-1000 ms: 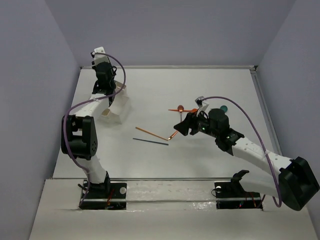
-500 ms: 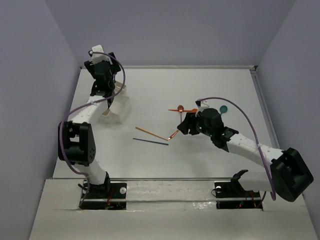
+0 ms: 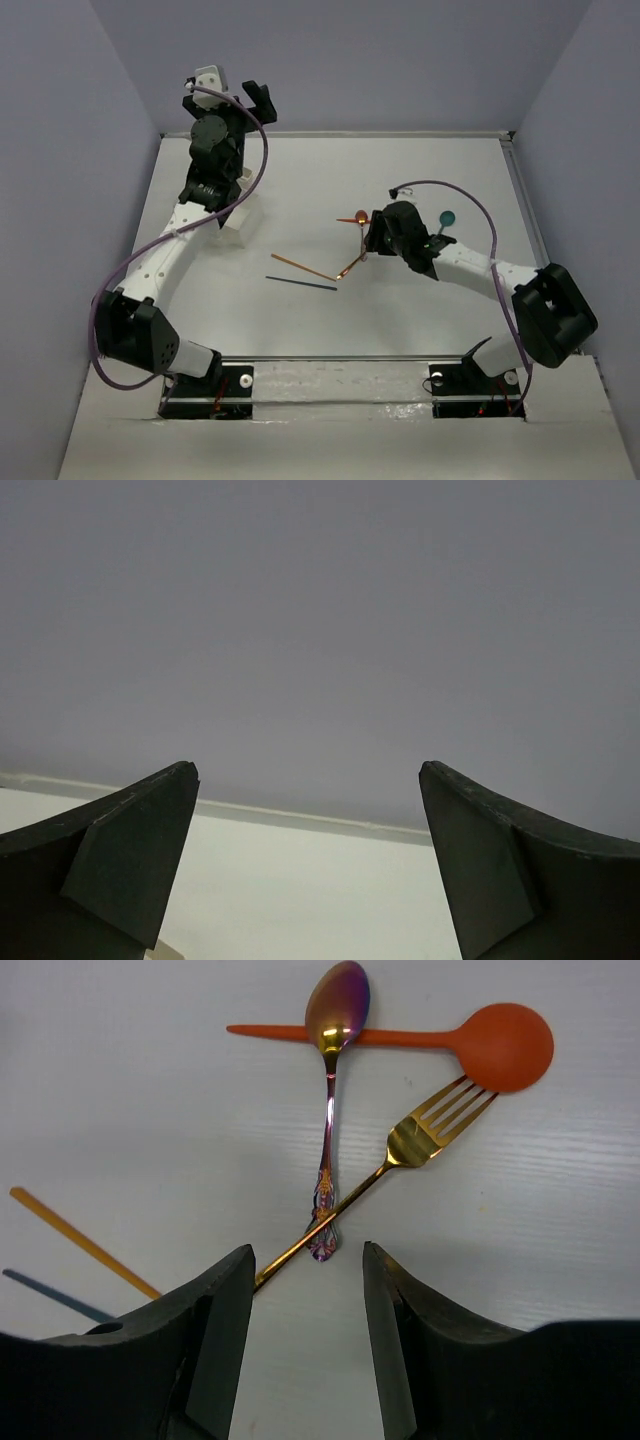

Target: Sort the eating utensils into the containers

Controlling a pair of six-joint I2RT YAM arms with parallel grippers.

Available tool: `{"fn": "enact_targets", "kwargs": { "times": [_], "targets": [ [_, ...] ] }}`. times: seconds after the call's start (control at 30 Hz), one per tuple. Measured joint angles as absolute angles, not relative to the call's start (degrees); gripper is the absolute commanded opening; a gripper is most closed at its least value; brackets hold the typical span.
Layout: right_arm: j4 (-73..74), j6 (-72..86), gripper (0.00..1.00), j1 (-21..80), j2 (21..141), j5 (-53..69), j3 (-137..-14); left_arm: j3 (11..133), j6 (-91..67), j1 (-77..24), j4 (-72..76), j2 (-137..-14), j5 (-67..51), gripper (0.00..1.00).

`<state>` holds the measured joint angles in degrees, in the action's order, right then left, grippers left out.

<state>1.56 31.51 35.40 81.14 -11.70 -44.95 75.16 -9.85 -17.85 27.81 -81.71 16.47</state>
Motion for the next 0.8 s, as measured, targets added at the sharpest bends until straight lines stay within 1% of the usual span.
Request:
{"fn": "enact_targets", "kwargs": {
  "times": [0.13, 0.23, 0.4, 0.53, 0.7, 0.8],
  "targets": [
    [3.2, 31.7, 0.52, 35.4, 86.3, -15.1, -50.3, 76.5, -11.7, -21.9, 24.2, -79.5, 14.2, 0.95],
    [3.9, 31.9, 0.52, 35.4, 89.5, -17.2, -51.9, 75.1, -15.0, -23.3, 21.0, -75.8, 11.7, 0.95],
    [6.0, 32.3, 0.51, 35.3, 94.1, -19.2, -53.8, 65.1, -22.1, -23.4, 18.5, -63.9, 7.8, 0.95],
    [6.9, 33.2, 0.52, 35.3, 94.6, -20.4, -53.8, 57.3, -24.5, -23.7, 15.0, -54.3, 4.3, 0.95],
    [6.7, 34.6, 0.53, 35.3, 95.8, -21.3, -53.9, 50.5, -23.2, -23.9, 11.3, -48.1, 3.1, 0.95],
    [6.8, 35.6, 0.52, 35.3, 97.9, -21.8, -54.8, 47.9, -22.3, -24.1, 9.1, -47.2, 3.1, 0.95]
  ]
}}
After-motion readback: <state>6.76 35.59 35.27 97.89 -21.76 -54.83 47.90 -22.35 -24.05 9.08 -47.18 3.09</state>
